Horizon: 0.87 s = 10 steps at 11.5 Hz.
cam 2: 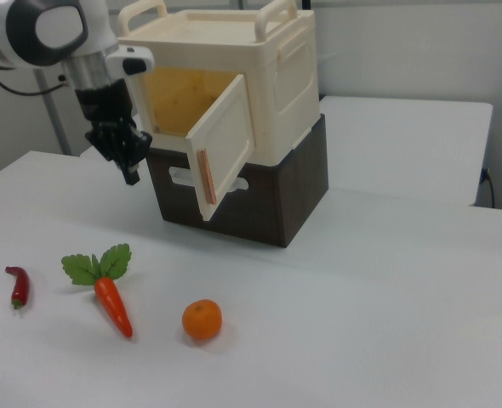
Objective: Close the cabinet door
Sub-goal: 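Push the cream door with the gripper, swinging it toward the cabinet front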
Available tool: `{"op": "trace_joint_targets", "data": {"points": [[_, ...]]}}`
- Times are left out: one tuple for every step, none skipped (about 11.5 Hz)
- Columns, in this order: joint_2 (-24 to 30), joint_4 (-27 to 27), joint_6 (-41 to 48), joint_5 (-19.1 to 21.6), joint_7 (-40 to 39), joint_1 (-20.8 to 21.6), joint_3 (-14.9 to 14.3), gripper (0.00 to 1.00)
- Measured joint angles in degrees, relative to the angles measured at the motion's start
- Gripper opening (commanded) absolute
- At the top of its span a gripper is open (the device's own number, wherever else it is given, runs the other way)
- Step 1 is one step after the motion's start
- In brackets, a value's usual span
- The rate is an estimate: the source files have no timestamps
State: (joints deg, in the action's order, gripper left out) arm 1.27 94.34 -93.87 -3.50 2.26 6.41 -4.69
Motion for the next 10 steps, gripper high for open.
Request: {"op": "trace_joint_targets", "data": {"points": [[0.0,-1.2,0.0,0.0,0.0,-0.5,0.0,0.0],[0.0,-2.7,0.0,0.0,0.0,-1.0,0.0,0.0],[0.0,-4.5,0.0,0.0,0.0,-1.3,0.0,0.0],[0.1,-6.6,0.0,0.0,0.0,-1.8,0.0,0.0],[0.1,-8.3,-0.1,0.0,0.0,-2.4,-0.1,0.0],[0.1,-10.2,-0.1,0.0,0.0,-3.1,-0.1,0.0],[0.2,-11.6,-0.1,0.0,0.0,-3.9,-0.1,0.0],[0.2,-13.0,-0.7,0.0,0.0,-4.6,-0.1,0.0],[0.2,-13.9,-2.0,0.0,0.0,-5.4,-0.1,0.0],[0.2,-14.6,-3.7,0.2,0.0,-6.5,-0.2,0.0]]}}
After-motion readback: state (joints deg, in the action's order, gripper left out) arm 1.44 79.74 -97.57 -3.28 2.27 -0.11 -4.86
